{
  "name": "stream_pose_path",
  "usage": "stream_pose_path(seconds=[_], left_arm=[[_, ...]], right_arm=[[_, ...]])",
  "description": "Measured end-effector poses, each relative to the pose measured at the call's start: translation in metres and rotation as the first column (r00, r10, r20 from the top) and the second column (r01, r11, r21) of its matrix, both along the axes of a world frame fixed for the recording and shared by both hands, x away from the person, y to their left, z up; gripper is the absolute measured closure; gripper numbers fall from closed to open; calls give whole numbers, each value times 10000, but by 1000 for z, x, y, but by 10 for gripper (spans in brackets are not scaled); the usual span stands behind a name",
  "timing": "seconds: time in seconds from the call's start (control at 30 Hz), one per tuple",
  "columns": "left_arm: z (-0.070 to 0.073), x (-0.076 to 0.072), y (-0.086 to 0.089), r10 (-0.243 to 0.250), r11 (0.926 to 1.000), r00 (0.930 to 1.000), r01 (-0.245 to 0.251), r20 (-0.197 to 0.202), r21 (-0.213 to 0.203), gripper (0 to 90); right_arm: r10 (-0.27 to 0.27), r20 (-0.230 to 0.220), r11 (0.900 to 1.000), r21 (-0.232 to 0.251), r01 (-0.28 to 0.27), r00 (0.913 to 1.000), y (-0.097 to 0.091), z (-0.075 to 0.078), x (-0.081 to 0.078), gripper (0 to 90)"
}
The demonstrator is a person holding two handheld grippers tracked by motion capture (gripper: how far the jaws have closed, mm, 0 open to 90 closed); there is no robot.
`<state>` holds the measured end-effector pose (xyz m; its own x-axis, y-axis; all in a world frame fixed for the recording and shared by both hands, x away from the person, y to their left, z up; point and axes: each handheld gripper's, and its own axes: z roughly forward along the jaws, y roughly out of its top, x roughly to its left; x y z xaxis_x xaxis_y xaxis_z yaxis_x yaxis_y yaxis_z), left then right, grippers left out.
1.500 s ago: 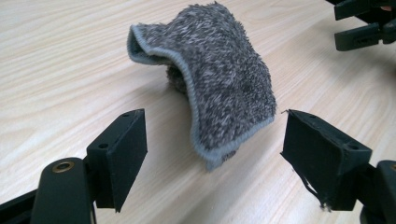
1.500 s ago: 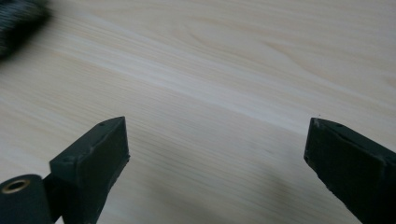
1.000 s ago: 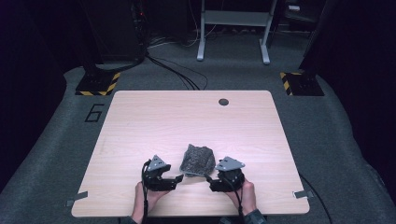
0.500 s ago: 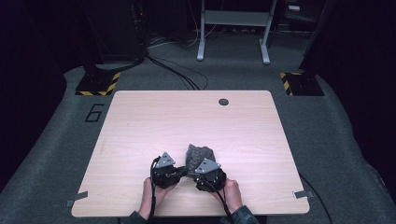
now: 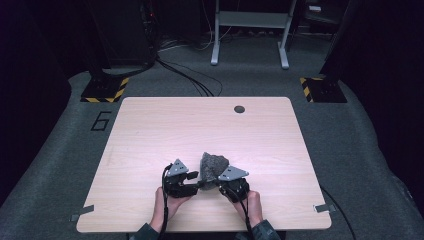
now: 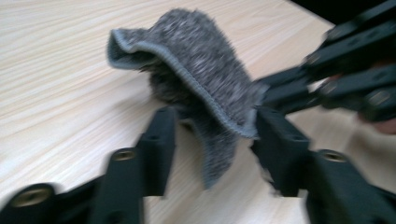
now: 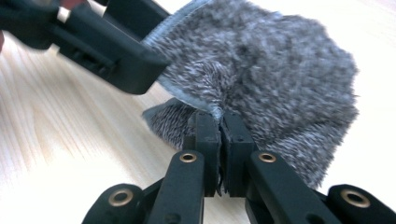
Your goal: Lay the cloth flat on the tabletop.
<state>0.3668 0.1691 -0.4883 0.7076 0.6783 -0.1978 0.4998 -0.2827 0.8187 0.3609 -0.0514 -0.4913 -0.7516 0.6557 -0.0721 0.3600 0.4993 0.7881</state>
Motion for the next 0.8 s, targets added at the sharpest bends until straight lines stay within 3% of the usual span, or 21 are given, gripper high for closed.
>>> stream_pose_path(seconds=[0.13, 0.2, 0.3, 0.33, 0.43, 0.47, 0.57, 0.67, 0.8], left_arm=[[-5, 0, -2, -27, 9997, 9999, 29, -123, 232, 386], [-8, 1, -7, -157, 9979, 9998, 164, -114, 622, 377], [-14, 5, -14, -192, 9967, 9993, 217, -321, 781, 371], [-15, 6, -17, -264, 9940, 9992, 295, -305, 1055, 384], [-23, 11, -25, -334, 9879, 9979, 415, -561, 1494, 519], [-25, 12, -26, -320, 9884, 9976, 407, -617, 1464, 584], [-29, 14, -27, -406, 9849, 9978, 488, -518, 1662, 770], [-30, 14, -26, -372, 9872, 9975, 459, -595, 1526, 852], [-27, 12, -15, -156, 9885, 9990, 218, -423, 1494, 866]], right_arm=[[-128, -10, 9994, 321, 128, 9999, -6, 3, 0, 880], [-243, -9, 9978, 613, 244, 9997, -12, 6, 2, 881], [-517, -124, 9946, 890, 526, 9986, -16, 7, 1, 881], [-569, -132, 9935, 981, 579, 9983, -18, 8, 2, 881], [-690, -112, 9913, 1117, 698, 9976, -21, 9, 2, 881], [-723, -83, 9906, 1162, 728, 9974, -23, 10, 2, 882], [-817, -50, 9890, 1230, 817, 9966, -28, 12, 3, 882], [-958, 49, 9870, 1303, 944, 9954, -33, 13, 4, 882], [-1342, -16, 9796, 1510, 1329, 9910, -46, 16, 7, 883]])
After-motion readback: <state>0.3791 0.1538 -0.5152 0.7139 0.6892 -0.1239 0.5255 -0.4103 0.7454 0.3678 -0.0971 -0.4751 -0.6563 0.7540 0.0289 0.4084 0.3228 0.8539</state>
